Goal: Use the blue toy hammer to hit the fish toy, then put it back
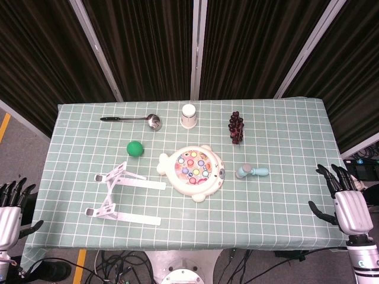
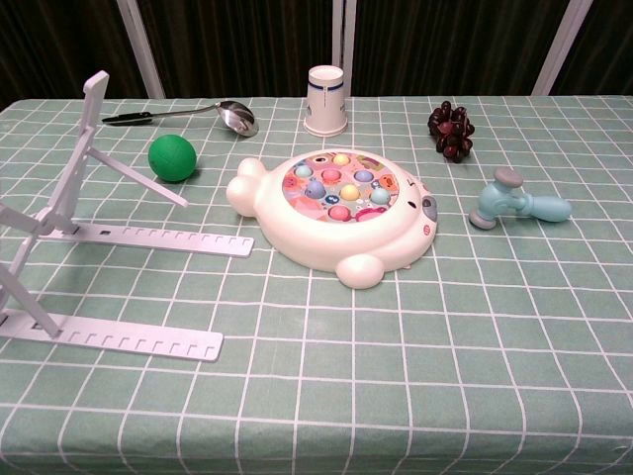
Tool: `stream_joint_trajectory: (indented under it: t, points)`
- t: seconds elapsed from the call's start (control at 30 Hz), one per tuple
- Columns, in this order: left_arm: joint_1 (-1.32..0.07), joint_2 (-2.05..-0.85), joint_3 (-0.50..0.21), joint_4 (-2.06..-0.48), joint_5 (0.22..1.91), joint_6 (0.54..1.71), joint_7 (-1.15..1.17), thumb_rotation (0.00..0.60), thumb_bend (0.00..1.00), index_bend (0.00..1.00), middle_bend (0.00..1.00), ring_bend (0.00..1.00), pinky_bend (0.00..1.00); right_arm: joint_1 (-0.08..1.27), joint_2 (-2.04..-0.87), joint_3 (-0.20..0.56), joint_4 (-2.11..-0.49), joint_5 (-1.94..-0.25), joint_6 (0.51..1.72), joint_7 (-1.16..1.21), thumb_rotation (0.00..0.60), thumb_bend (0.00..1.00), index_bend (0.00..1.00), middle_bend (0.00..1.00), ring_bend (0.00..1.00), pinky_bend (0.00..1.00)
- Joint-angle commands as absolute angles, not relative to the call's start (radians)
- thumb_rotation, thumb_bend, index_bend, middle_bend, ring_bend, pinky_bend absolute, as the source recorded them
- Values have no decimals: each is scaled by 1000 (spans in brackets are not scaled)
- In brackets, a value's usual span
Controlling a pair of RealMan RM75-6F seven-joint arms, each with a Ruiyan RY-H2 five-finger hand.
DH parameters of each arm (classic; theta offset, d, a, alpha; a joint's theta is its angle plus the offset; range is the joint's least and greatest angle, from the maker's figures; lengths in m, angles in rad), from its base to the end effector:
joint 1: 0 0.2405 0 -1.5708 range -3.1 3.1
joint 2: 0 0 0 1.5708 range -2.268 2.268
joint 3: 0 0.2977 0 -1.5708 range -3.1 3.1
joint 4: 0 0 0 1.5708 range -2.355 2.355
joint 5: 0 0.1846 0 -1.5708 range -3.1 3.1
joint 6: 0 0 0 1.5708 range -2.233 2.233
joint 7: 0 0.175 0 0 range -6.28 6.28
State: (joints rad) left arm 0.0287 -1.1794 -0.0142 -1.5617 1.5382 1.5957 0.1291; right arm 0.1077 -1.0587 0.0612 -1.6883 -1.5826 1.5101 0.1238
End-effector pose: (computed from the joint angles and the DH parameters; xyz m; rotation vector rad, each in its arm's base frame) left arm -0.3547 0.1673 0.1926 -1.3494 -0.8135 -0.7916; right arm -0.3053 -0.2203 0.2150 1.4086 -0.9369 1.0976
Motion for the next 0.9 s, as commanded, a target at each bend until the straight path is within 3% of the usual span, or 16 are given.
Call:
stream_joint_trajectory:
  t: [0.03, 0.3, 0.57, 0.9]
  points:
    - [28, -1180, -14, -1562, 1539, 1595, 129, 600, 0, 157, 51, 0, 0, 110, -1059, 60, -1688, -1581, 1505, 123, 600, 186, 21, 192, 13, 60]
    - [31, -1179, -12, -1566, 1538, 1599, 131, 600, 0, 156, 51, 0, 0, 131, -1063, 57, -1692, -1591, 1470, 119, 600, 179, 21, 192, 13, 63]
    - [34, -1186, -9, -1557, 1538, 1599, 118, 600, 0, 156, 51, 0, 0, 295, -1115, 110, -1700, -1481, 1202, 74, 600, 64, 32, 190, 18, 100]
    - [34, -1197, -7, -1533, 1529, 1585, 94, 600, 0, 157, 51, 0, 0, 509, -1261, 193, -1548, -1290, 911, -6, 600, 139, 106, 241, 56, 134]
